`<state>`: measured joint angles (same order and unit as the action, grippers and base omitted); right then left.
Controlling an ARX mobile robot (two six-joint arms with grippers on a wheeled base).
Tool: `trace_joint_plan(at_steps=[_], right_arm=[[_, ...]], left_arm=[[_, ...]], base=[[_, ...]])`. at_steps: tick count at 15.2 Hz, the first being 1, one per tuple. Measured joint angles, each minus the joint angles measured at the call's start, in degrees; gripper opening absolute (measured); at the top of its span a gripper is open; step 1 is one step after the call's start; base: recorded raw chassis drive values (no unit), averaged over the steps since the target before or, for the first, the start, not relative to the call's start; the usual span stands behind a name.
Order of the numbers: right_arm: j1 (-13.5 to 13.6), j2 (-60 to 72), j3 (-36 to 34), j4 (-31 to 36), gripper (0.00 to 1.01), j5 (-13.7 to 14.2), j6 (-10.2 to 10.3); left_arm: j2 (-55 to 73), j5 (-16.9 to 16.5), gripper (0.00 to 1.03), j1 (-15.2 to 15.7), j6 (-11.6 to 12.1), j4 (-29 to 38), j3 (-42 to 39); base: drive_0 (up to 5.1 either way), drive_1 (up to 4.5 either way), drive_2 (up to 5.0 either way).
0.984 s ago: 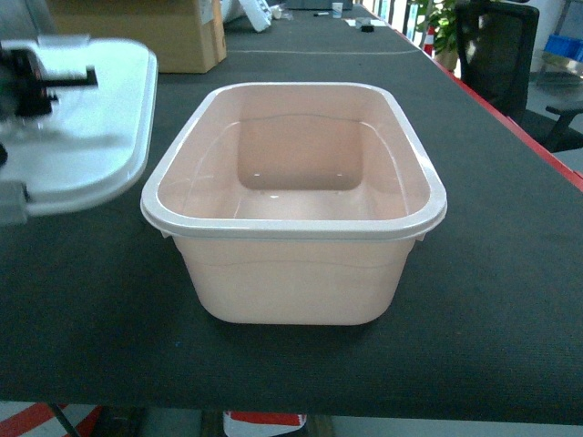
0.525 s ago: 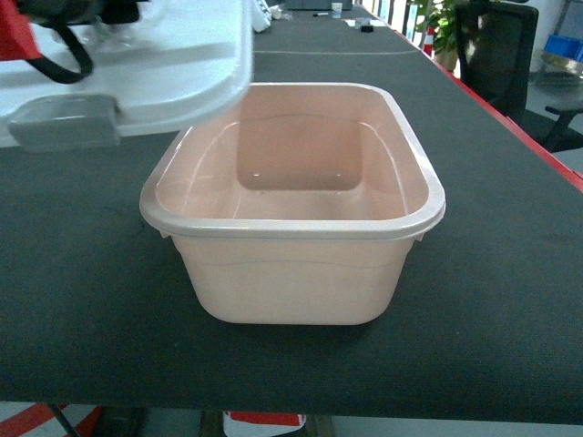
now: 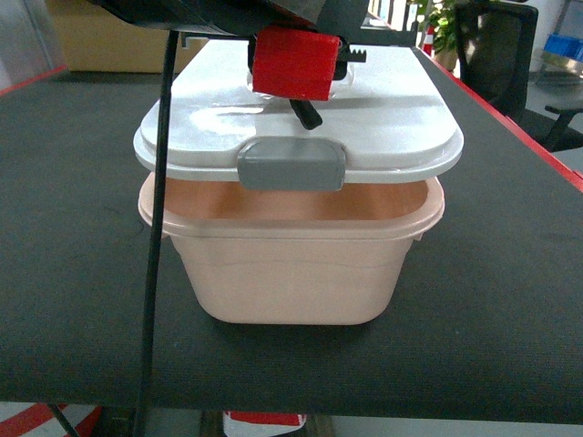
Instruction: Pick capacitor and pack into box
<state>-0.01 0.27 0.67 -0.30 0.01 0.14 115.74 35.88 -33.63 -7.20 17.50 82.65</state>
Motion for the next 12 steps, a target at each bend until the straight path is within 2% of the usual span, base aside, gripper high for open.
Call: trace_joint_plan(at_steps=[3, 4, 12], right_arm=[[0.0, 0.0, 0.0, 0.0, 0.98, 0.02, 0.02], [0.0, 0.0, 0.0, 0.0, 0.98, 0.02, 0.0], [0.0, 0.0, 0.0, 0.0, 0.98, 0.0, 0.0]], left_arm=[[1.16, 1.44, 0.02, -0.17, -0.61, -2.51, 1.57], [2.01, 1.05, 0.02, -0.11, -1.46, -2.8, 1.77], [4.0, -0.13, 0.02, 0.46, -2.89, -4.87, 1.77]], base=[[0.0, 0.0, 0.0], [0.0, 0.0, 0.0], [0.0, 0.0, 0.0]])
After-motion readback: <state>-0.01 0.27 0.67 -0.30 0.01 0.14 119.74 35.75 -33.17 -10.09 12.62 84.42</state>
